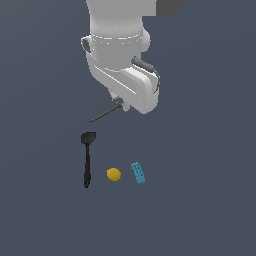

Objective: Pick up a designated object from a clutter of objects.

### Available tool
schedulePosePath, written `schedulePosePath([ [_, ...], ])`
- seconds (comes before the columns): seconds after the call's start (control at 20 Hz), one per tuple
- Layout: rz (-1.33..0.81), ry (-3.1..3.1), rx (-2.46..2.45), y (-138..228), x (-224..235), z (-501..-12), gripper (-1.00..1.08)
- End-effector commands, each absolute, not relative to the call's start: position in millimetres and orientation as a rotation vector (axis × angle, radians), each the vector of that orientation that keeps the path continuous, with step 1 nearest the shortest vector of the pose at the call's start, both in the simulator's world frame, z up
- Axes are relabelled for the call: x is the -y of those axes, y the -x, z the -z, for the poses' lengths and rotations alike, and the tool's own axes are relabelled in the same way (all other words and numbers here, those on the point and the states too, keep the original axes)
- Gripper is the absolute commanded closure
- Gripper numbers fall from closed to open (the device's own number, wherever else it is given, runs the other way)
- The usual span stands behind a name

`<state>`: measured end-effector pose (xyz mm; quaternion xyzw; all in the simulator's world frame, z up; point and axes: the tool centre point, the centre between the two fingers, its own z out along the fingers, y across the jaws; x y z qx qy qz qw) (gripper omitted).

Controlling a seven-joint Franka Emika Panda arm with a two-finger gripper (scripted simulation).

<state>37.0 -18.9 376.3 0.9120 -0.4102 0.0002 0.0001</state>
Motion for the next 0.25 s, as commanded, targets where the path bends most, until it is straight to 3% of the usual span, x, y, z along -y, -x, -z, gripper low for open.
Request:
schedulePosePath([
  [0.0, 0.000, -2.865, 1.289, -38.6, 17.7, -382.6, 1.08],
  [0.2, 0.000, -2.865, 1.289, -39.8, 17.3, -384.8, 1.08],
])
